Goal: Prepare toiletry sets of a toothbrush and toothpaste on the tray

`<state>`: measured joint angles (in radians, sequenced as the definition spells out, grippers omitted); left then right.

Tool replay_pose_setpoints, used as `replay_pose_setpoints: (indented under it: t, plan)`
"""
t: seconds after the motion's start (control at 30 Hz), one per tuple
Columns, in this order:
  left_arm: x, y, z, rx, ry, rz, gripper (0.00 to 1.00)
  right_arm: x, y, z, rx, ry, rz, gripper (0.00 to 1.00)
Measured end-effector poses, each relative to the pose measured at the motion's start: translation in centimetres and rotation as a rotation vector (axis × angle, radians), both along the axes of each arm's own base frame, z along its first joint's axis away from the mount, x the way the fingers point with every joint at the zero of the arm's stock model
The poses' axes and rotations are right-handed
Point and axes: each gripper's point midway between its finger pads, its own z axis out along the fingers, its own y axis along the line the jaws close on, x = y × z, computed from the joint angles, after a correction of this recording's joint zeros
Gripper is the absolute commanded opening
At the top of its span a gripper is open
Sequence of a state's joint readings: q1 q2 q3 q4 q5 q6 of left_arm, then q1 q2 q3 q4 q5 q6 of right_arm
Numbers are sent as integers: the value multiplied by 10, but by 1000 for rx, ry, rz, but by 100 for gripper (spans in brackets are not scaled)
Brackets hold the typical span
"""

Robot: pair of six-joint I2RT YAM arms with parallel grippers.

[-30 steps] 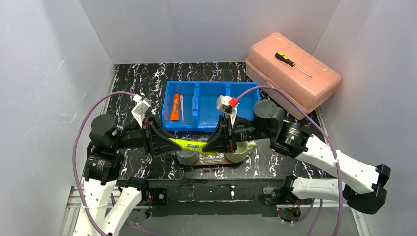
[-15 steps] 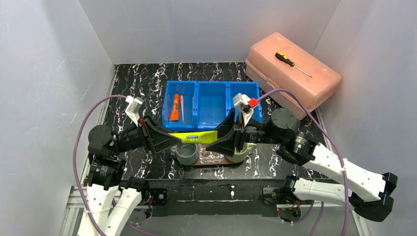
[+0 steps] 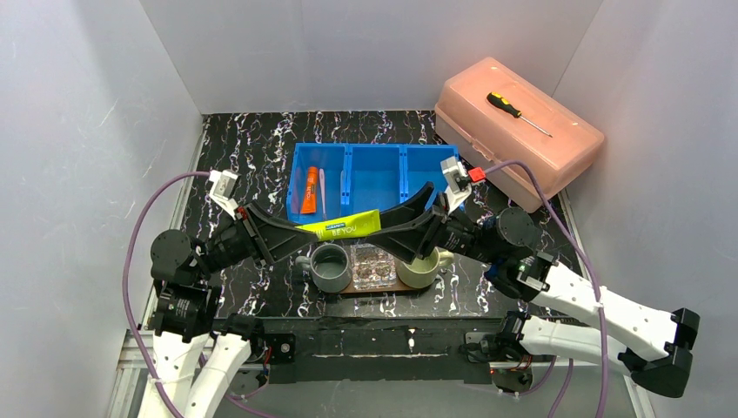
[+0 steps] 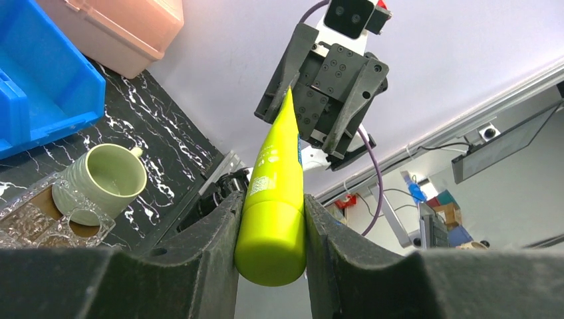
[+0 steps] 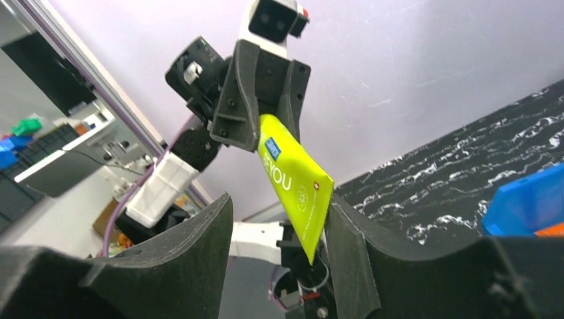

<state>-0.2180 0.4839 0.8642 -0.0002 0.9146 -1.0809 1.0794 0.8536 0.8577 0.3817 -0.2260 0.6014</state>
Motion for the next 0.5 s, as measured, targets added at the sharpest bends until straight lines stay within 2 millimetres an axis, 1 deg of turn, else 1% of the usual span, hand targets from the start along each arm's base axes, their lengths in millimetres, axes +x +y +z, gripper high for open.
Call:
replay_pose_setpoints:
  t: [0.13, 0.37, 0.5]
  plan:
    - [3, 2, 3, -19, 13, 26, 0, 4, 4, 11, 55, 15, -7, 57]
    - [5, 3, 6, -43, 38, 50, 0, 10, 16, 11, 78, 42, 6, 49]
    - [4, 4, 8, -53, 47, 52, 0, 10, 17, 13, 90, 43, 9, 39]
